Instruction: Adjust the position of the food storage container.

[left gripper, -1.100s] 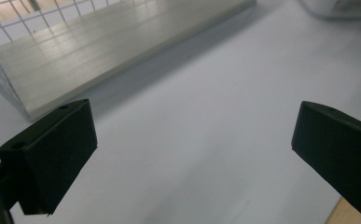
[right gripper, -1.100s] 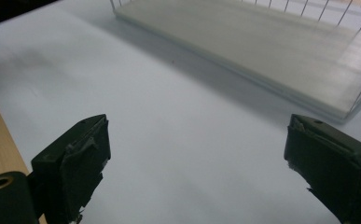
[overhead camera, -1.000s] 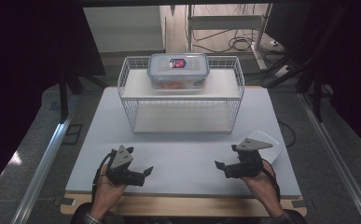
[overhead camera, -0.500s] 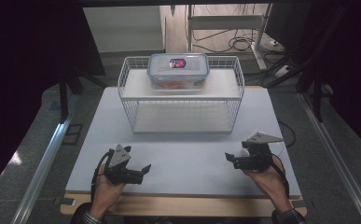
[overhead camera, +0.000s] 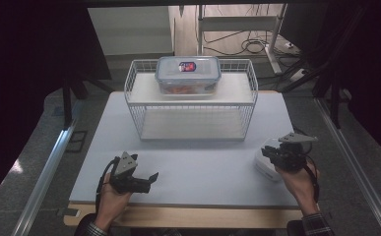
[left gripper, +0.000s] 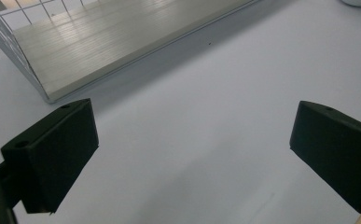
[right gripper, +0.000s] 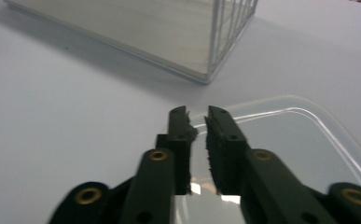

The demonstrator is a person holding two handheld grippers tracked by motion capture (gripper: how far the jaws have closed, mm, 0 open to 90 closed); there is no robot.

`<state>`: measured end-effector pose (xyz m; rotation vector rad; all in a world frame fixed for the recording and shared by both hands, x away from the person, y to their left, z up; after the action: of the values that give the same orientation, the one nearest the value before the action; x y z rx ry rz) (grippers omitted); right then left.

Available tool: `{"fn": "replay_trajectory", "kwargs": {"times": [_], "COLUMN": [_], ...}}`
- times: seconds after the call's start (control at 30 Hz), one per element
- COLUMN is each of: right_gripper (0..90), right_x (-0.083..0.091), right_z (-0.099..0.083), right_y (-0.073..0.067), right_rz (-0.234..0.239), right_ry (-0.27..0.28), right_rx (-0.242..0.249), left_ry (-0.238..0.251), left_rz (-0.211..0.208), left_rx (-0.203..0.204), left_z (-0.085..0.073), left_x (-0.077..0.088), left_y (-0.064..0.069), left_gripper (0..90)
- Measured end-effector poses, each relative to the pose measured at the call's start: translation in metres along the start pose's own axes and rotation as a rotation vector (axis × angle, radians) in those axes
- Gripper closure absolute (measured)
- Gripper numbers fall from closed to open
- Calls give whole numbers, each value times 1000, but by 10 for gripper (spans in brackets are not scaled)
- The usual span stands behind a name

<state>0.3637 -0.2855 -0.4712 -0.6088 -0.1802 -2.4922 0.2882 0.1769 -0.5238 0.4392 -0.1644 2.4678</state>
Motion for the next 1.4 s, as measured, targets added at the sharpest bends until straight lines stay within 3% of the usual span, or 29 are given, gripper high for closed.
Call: {"fn": "replay_trajectory", "kwargs": {"times": [0.13, 0.4, 0.93, 1.17, 1.4], "right_gripper": [895, 896, 896, 897, 897], "right_x": [2, 5, 7, 9, 7], "right_z": [-1, -4, -11, -18, -26], "right_y": [13, 42, 85, 98, 99], "right_rz": [-32, -111, -229, -268, -250], "right_ry": [-5, 2, -10, -27, -54], "right_rx": [-1, -46, -59, -71, -96], "left_ry": [-1, 0, -5, -9, -14], "left_rz": [0, -3, -8, -10, -10], "left_rx": [8, 12, 12, 17, 14], "left_z": [0, 0, -1, -2, -2], "left_x": [0, -1, -3, -3, -4], "left_y": [-1, -1, 0, -1, 0], "left_gripper": [10, 12, 13, 13, 14]}}
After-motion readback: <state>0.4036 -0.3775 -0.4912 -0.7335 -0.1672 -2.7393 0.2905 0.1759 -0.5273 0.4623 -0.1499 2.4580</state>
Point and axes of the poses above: each handheld gripper's, and its own axes: x roughly backward along the jaws, z roughly out of its top, y roughly to its right, the point moved 3 cm from there along -x, roughly forward along the jaws, and after that the axes turned 12 degrees about y, right-handed, at the moved point
